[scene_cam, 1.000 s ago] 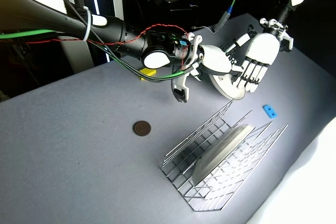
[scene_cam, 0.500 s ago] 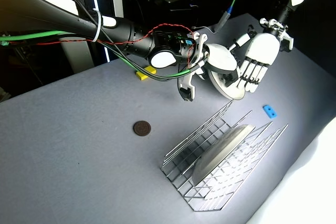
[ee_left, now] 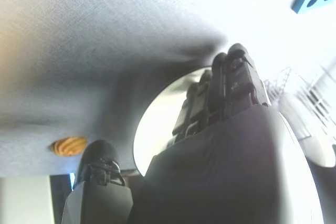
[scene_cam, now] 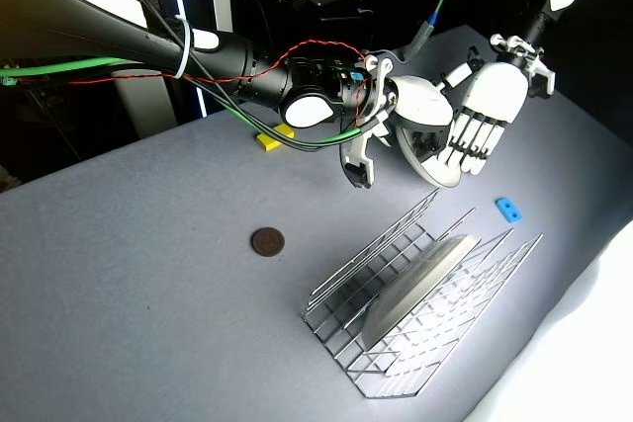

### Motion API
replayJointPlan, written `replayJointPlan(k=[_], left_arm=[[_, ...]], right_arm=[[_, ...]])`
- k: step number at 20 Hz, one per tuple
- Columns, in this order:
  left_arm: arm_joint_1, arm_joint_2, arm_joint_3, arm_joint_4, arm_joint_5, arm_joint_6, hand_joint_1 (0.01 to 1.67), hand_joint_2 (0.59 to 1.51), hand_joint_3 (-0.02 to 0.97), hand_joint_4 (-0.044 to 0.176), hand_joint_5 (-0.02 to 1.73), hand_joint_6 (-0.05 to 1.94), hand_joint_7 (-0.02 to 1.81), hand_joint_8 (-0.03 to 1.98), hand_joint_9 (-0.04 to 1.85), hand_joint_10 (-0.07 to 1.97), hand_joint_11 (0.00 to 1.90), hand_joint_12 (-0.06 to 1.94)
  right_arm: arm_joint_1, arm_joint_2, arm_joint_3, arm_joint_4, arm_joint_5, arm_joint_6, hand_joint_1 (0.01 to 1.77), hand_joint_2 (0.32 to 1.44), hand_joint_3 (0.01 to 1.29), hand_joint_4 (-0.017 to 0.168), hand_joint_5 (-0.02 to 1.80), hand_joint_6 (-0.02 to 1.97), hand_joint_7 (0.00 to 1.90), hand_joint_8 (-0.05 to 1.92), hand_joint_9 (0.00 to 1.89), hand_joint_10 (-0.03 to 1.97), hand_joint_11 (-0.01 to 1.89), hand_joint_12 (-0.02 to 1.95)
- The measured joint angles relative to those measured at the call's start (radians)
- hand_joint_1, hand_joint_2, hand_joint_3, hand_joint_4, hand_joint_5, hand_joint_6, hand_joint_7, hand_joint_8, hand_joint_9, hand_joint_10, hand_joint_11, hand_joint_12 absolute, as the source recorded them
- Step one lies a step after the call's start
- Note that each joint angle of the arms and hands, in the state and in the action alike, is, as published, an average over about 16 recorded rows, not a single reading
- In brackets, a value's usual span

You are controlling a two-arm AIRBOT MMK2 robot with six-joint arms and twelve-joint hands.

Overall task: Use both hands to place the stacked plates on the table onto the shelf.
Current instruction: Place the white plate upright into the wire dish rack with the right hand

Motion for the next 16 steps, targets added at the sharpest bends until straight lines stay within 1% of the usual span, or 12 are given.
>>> replayJointPlan(k=[3, 9, 13, 16], left_arm=[[-0.041, 0.007, 0.005, 0.020, -0.015, -0.008, 0.02, 1.125, 0.016, -0.004, -0.01, -0.02, -0.01, -0.01, 0.02, 0.01, 0.02, 0.01], [-0.128, 0.029, 0.013, 0.048, -0.050, -0.022, 0.02, 1.124, 0.015, -0.001, 0.00, 0.00, 0.01, 0.00, 0.02, 0.01, 0.01, 0.01], [-0.179, 0.046, 0.016, 0.056, -0.072, -0.030, 0.02, 1.120, 0.015, 0.000, 0.00, 0.01, 0.01, 0.00, 0.02, 0.01, 0.02, 0.01], [-0.212, 0.056, 0.018, 0.058, -0.085, -0.038, 0.02, 1.117, 0.015, -0.001, 0.00, 0.01, 0.02, 0.00, 0.02, 0.01, 0.02, 0.01]], right_arm=[[-0.001, 0.005, -0.001, 0.000, 0.003, 0.000, 1.19, 0.96, 0.01, -0.007, 0.88, 0.51, 1.04, 0.44, 1.24, 0.17, 1.01, 1.15], [-0.002, 0.036, -0.031, 0.001, 0.004, 0.002, 1.19, 0.96, 0.01, -0.002, 0.89, 0.52, 1.05, 0.47, 1.24, 0.22, 1.00, 1.16], [-0.001, 0.086, -0.083, 0.005, -0.005, 0.005, 1.19, 0.96, 0.01, -0.001, 0.89, 0.57, 1.05, 0.52, 1.25, 0.25, 0.99, 1.17], [0.004, 0.142, -0.144, 0.015, -0.015, 0.008, 1.19, 0.96, 0.01, -0.002, 0.90, 0.63, 1.06, 0.56, 1.26, 0.25, 0.98, 1.17]])
